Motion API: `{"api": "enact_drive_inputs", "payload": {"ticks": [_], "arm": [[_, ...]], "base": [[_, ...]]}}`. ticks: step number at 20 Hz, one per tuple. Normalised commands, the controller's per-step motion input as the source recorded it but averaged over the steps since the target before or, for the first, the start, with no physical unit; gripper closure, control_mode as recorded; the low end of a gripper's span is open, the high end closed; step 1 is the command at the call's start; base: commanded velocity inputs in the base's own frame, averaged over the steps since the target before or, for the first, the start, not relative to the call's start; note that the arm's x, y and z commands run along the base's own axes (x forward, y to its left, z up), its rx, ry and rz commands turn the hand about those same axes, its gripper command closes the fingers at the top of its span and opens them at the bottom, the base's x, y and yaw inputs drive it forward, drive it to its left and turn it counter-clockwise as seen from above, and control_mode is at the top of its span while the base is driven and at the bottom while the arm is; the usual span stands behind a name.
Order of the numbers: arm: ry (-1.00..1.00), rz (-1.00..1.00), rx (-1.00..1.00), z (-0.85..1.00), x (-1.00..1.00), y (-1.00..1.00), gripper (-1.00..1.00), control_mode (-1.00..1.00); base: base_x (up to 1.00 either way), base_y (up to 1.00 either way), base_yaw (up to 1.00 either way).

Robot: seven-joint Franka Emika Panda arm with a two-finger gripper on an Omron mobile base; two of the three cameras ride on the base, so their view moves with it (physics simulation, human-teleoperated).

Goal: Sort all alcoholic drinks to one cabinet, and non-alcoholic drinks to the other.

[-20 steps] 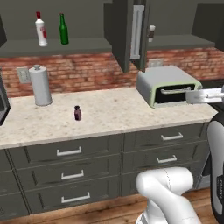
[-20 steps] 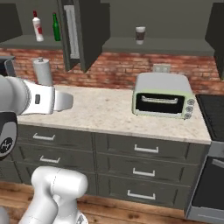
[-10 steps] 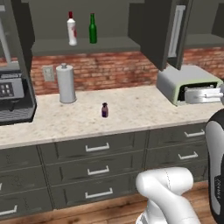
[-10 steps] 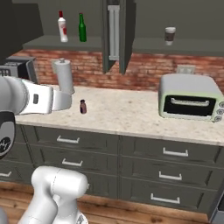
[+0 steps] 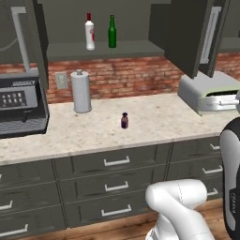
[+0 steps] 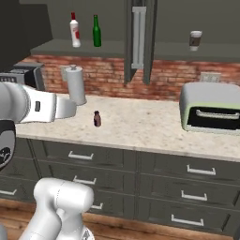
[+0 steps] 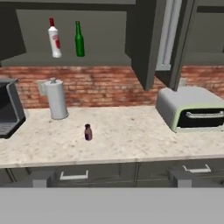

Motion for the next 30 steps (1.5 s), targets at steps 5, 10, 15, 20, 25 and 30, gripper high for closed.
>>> {"api": "enact_drive_inputs", "payload": {"ticks": [5,10,15,20,25,30], "arm": [[0.00,0.00,0.00,0.00,0.00,0.00,-1.00,1.00],[0.00,0.00,0.00,0.00,0.00,0.00,-1.00,1.00],[0.00,0.00,0.00,0.00,0.00,0.00,-1.00,1.00],[0.00,0.00,0.00,0.00,0.00,0.00,-1.00,1.00],[0.00,0.00,0.00,0.00,0.00,0.00,-1.00,1.00],[0.00,0.00,0.00,0.00,0.00,0.00,-1.00,1.00]], "base": [[0.54,0.31,0.00],[0.50,0.32,0.00],[0.41,0.32,0.00],[0.34,0.30,0.00],[0.28,0.29,0.00],[0.19,0.26,0.00]]}}
